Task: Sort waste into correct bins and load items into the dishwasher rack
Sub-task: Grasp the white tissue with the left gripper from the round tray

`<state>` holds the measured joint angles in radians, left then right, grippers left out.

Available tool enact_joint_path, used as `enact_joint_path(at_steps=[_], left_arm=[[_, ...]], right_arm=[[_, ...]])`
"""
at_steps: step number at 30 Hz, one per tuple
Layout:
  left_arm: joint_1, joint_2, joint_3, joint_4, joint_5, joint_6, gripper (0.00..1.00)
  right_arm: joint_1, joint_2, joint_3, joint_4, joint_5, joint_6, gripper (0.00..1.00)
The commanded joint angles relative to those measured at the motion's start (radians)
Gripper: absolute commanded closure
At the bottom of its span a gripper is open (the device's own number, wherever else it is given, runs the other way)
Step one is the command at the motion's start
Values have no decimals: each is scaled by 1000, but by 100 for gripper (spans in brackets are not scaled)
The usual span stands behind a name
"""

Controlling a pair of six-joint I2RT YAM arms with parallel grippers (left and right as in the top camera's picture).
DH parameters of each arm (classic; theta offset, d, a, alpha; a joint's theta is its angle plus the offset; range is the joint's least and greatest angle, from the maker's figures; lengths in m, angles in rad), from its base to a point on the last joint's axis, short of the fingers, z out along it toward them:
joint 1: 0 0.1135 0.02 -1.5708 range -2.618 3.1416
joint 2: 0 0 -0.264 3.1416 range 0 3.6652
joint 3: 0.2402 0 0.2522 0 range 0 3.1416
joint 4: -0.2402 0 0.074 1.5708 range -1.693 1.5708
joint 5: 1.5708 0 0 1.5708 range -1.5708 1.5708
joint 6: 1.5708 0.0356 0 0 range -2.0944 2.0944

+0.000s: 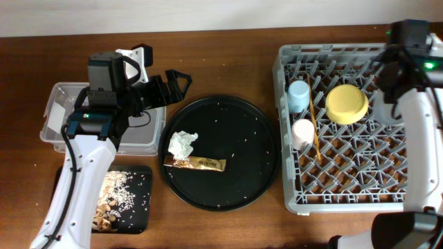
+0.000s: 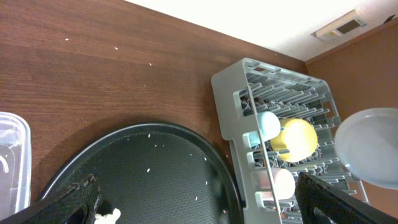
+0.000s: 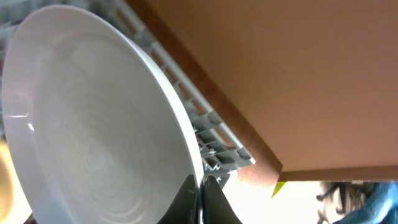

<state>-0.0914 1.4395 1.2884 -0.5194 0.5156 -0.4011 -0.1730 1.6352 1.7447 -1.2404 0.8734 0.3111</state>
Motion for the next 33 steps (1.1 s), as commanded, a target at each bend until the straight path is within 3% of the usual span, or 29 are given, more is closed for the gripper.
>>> enact_joint_path(at_steps=[1, 2, 6, 9, 13, 16, 17, 18, 19, 23, 24, 26, 27, 33], left_arm=[[-4, -13, 8, 2, -1, 2, 1], [-4, -13, 8, 2, -1, 2, 1], [-4, -13, 8, 2, 0, 2, 1], [-4, -13, 8, 2, -1, 2, 1], [-4, -13, 8, 2, -1, 2, 1], [-4, -13, 8, 2, -1, 2, 1], [-4, -13, 8, 2, -1, 2, 1], [-4, -13, 8, 2, -1, 2, 1], [-4, -13, 8, 2, 0, 2, 1], [-4, -13, 8, 2, -1, 2, 1], [-4, -13, 8, 2, -1, 2, 1], [-4, -13, 8, 2, -1, 2, 1], [-4, -13, 8, 2, -1, 2, 1], [-4, -13, 8, 2, 0, 2, 1]], right_arm=[[-83, -11, 13, 96, 28, -83, 96], [-93, -10, 13, 137, 21, -140, 96], [-98, 47, 13, 439, -5, -780, 96], [-98, 131, 13, 472, -5, -941, 96], [-96, 222, 13, 475, -27, -962, 96], [-96, 243, 13, 466, -270, -958, 96], [-96, 243, 13, 465, -307, -958, 83], [-96, 243, 13, 447, -364, -958, 56], [-96, 243, 13, 428, -419, -958, 2], [-90, 235, 13, 415, -617, -957, 2], [-74, 219, 13, 415, -803, -957, 2], [-26, 211, 13, 422, -1407, -958, 2], [16, 213, 13, 418, -1579, -958, 2], [75, 213, 13, 418, -1569, -958, 2]])
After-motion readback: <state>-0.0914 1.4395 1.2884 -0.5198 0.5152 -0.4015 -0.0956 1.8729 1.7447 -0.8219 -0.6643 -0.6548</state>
